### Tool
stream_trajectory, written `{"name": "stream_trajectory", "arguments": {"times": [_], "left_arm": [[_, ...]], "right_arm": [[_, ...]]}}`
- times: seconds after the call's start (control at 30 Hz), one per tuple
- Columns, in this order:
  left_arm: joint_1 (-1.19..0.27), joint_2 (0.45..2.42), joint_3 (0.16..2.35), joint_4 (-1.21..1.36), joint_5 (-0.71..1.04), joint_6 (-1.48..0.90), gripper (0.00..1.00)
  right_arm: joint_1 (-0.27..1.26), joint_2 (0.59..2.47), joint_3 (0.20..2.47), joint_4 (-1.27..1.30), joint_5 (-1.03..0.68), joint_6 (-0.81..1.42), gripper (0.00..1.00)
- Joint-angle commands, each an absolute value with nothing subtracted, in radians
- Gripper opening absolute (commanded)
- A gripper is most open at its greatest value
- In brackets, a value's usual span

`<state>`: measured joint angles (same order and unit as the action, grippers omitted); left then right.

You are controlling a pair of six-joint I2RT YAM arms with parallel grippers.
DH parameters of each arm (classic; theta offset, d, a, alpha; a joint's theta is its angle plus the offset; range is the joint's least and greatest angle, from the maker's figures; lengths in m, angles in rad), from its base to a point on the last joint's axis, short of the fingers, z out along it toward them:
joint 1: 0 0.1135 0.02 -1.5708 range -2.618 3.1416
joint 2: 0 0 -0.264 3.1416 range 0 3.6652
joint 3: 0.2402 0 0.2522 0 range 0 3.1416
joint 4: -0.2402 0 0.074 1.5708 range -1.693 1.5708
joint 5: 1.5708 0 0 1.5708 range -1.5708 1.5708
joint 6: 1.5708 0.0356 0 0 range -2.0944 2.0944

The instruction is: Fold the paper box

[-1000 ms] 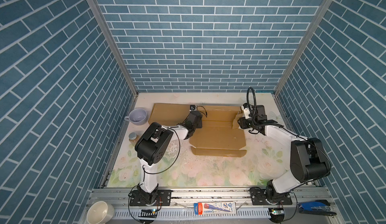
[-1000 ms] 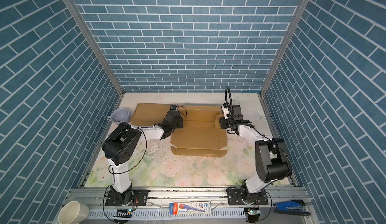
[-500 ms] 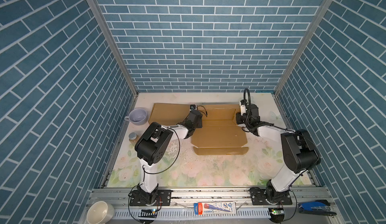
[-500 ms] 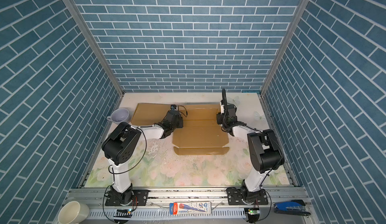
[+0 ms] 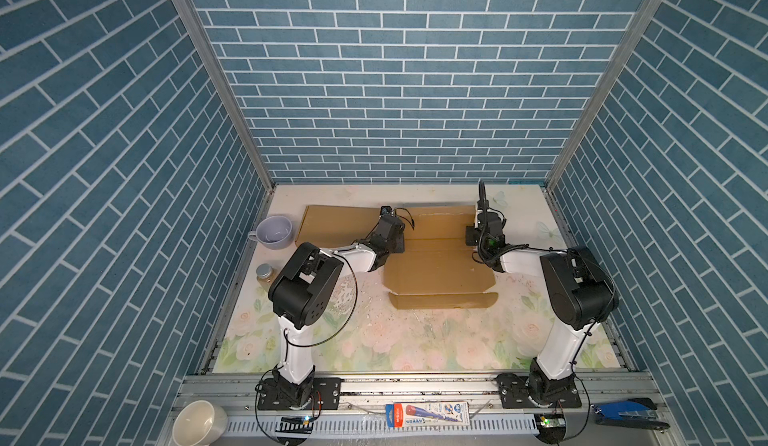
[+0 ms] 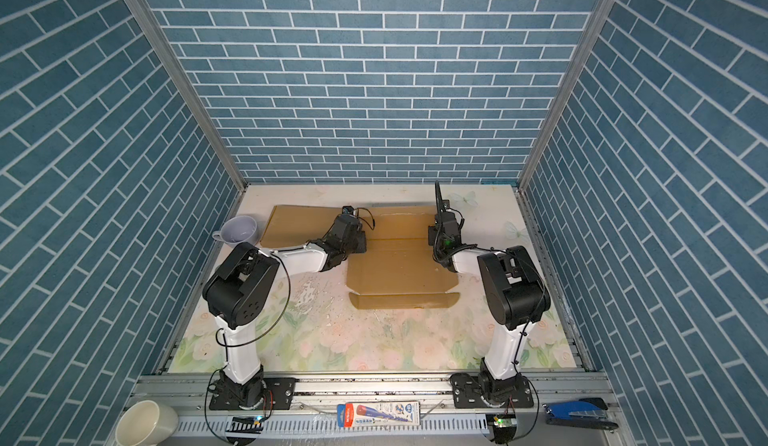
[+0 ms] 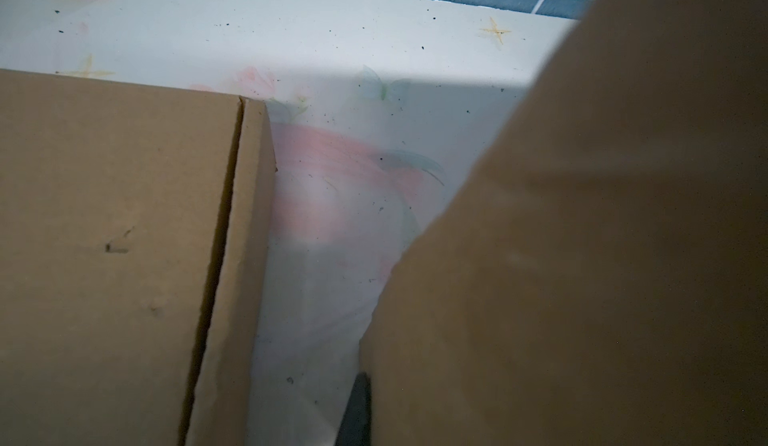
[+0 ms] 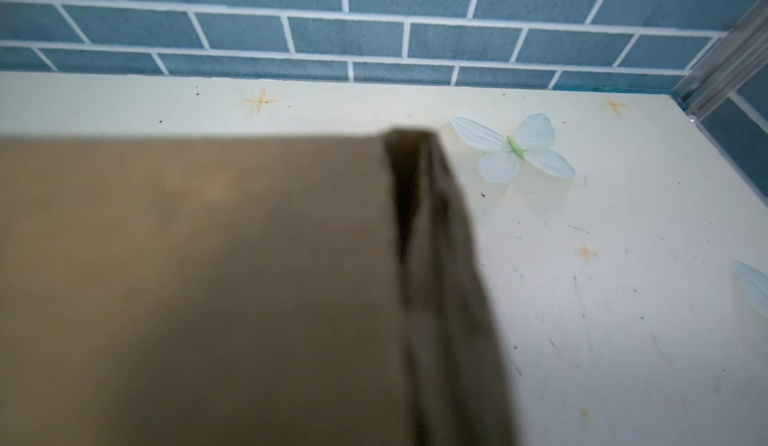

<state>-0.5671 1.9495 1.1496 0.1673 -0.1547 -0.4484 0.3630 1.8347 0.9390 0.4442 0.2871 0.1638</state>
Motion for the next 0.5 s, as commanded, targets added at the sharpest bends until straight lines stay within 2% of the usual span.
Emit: {"name": "stream_trajectory", "arguments": {"times": [0.0,0.23,0.47], "left_arm": [[-0.566,1.940,1.192,0.066,-0.146,-0.473,0.00],[-0.562,1.899,1.282,-0.126,-0.140,-0.497,0.00],[-0.559,1.923,1.458,-0.416,-0.106,-0.452,0.00]], "right_arm": [[0.367,1.827,1.020,0.314,0.437,0.199,0.00],[0.369,1.730,1.152,-0.150,0.486,0.225,0.00],[0.369,1.756,1.447,-0.788,0.329,0.293,0.00]]}}
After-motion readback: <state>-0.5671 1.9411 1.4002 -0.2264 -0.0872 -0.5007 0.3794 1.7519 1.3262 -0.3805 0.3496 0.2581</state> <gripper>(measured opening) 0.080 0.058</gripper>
